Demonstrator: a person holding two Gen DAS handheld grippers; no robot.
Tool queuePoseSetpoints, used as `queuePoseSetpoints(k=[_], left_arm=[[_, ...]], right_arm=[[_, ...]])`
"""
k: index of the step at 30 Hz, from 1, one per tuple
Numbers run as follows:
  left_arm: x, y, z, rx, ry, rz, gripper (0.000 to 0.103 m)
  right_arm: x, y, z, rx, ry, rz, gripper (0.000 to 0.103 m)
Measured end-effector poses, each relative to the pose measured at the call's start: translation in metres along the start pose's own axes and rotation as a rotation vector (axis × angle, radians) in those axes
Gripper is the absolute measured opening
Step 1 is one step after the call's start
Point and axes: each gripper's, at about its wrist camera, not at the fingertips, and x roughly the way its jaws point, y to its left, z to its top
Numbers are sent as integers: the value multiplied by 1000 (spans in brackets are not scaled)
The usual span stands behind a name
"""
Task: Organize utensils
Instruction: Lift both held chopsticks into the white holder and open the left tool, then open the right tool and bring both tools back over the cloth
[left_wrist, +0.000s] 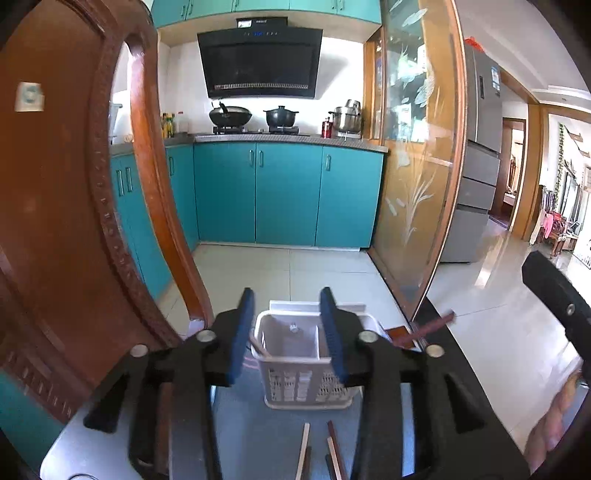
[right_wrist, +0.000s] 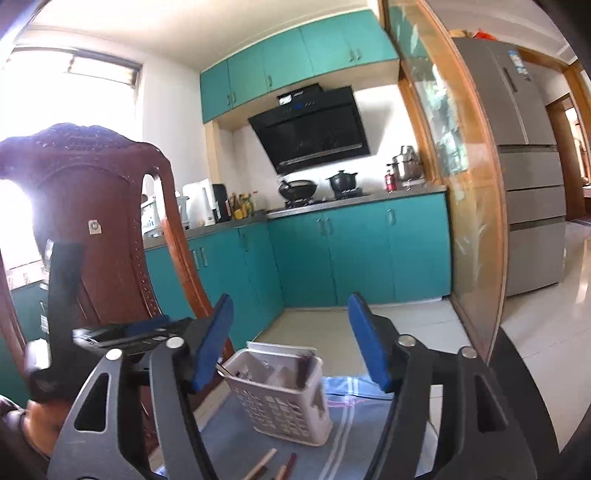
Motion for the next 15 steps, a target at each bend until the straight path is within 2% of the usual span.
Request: queuePoseSetpoints(k=[2, 5, 9, 12, 15], left_arm=[[-14, -5, -13, 7, -13, 2, 52], [-32, -15, -41, 37, -10, 4, 56], [-46, -26, -85, 78, 32, 30, 60], [-47, -23, -120, 64, 103, 37, 63], [-37, -14, -154, 17, 210, 50, 63]], right_arm=[[-6, -10, -16, 6, 11, -19, 70], [-9, -25, -40, 46, 57, -27, 70], [-9, -39, -68, 33, 140, -79, 70], [-2, -47, -88, 30, 257, -110, 70], [14, -51, -111, 4, 410, -166, 70]])
